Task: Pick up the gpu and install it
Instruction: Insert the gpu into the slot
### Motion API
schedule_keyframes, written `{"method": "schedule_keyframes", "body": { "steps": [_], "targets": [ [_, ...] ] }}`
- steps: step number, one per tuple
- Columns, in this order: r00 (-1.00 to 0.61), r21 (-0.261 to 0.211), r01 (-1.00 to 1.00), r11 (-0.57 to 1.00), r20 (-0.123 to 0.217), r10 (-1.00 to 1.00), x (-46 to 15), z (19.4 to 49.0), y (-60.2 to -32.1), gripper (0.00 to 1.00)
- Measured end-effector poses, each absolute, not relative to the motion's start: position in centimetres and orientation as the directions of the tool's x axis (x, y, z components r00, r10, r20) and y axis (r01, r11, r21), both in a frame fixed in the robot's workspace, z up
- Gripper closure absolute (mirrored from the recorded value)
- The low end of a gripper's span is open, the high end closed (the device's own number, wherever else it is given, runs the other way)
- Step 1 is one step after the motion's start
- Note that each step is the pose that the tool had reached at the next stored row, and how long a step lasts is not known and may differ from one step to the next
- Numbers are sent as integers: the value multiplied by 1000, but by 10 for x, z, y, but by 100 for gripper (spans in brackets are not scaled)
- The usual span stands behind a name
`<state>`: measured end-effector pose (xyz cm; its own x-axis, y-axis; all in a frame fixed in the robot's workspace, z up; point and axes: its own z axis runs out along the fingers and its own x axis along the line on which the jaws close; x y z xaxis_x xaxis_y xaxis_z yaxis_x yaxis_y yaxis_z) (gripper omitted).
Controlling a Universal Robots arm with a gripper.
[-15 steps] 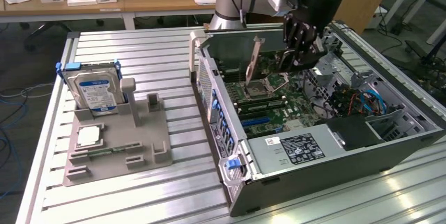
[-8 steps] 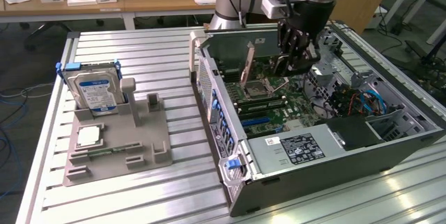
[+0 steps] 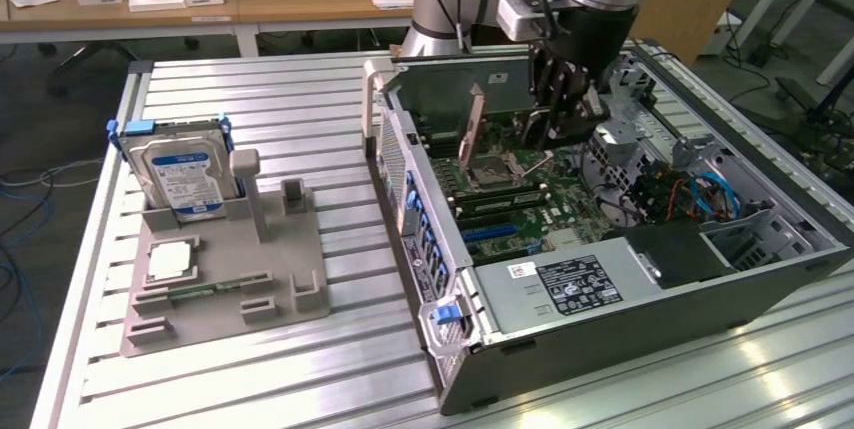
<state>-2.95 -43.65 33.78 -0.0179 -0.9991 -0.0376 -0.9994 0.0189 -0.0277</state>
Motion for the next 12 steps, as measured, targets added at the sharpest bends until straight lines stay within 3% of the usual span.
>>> {"method": "schedule_keyframes", "body": {
  "steps": [12],
  "targets": [
    [-18,-26,-999,19,-37,-999,-43,317,-439,72]
  ]
}}
